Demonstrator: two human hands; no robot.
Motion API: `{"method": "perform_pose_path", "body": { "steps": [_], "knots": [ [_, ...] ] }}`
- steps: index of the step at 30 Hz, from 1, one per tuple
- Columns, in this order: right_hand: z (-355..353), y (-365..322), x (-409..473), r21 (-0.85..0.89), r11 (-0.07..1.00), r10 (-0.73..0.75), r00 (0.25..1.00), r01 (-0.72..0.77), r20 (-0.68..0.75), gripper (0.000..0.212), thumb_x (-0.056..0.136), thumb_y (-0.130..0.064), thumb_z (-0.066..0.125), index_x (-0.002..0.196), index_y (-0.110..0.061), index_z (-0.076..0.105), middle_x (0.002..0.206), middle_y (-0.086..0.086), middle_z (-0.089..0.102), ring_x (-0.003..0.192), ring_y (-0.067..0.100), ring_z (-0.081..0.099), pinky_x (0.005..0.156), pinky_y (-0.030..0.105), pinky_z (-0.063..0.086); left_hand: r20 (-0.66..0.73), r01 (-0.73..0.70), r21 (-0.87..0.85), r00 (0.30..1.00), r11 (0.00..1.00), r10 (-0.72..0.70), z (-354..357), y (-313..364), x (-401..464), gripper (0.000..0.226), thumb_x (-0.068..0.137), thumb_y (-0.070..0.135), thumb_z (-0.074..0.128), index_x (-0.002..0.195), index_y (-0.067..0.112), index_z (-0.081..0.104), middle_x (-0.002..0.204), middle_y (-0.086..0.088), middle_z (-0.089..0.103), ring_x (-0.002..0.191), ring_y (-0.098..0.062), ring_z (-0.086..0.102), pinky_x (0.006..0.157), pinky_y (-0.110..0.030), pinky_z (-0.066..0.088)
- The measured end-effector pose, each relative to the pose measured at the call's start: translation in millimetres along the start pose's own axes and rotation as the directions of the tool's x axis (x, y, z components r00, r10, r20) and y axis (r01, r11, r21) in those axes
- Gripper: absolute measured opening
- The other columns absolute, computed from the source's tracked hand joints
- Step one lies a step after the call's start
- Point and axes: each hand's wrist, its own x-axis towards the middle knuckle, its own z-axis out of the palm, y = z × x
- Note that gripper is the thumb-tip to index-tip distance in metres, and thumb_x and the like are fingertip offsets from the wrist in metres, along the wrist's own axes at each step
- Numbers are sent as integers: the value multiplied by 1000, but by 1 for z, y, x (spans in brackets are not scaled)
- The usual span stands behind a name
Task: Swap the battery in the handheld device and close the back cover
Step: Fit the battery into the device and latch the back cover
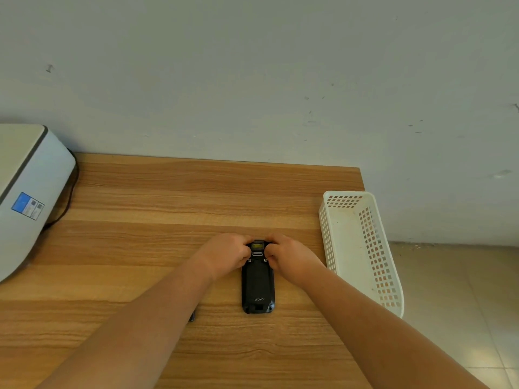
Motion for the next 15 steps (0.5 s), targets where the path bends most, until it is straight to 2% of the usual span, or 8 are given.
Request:
{"method": "perform_pose_path", "body": {
  "steps": [8,12,15],
  "knots": [
    [0,-2,0,9,1000,22,1000,-22,20,29,97,-20,52,120,-8,64,137,7,50,108,26,58,91,34,50,84,-52,178,996,983,38,-4,0,7,26,99,18,50,116,5,65,140,-15,53,113,-29,60,85,-41,55],
    [0,-2,-2,6,999,32,999,-32,13,30,98,-22,50,121,-8,63,137,6,50,107,26,58,89,33,50,61,-45,175,998,983,35,-8,2,10,26,99,18,48,114,6,66,130,-12,60,105,-28,63,82,-41,56],
    [-1,0,0,-17,999,34,999,-34,30,29,99,-26,49,120,-11,63,133,5,52,103,24,59,88,35,52,23,0,84,1000,996,-2,-7,3,5,26,100,20,47,112,10,67,131,-4,59,102,-23,64,79,-37,55]
  ]
}}
